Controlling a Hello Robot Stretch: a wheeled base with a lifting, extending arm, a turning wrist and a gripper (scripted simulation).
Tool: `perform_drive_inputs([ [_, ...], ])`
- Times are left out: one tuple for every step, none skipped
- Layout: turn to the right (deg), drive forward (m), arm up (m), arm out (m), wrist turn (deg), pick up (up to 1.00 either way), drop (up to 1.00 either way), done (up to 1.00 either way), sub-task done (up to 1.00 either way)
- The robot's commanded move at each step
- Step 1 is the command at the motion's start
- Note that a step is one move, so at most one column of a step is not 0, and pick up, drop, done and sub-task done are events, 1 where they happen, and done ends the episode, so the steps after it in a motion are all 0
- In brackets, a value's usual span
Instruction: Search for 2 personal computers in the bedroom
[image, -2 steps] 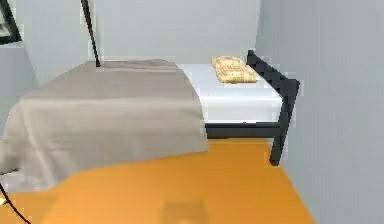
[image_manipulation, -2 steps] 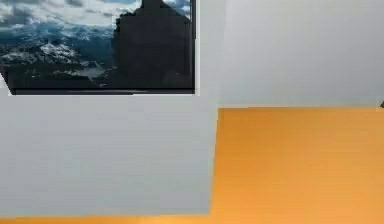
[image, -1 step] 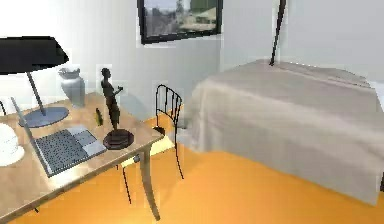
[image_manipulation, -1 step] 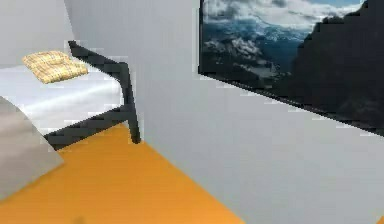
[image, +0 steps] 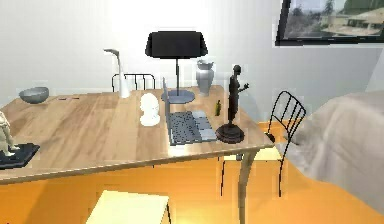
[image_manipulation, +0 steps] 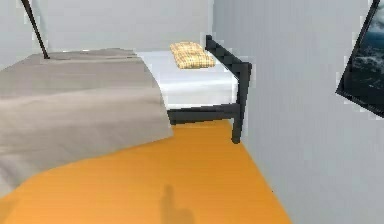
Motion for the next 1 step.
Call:
perform_drive_inputs([
  [0.0,0.0,0.0,0.0,0.0,0.0,0.0,1.0,0.0],
])
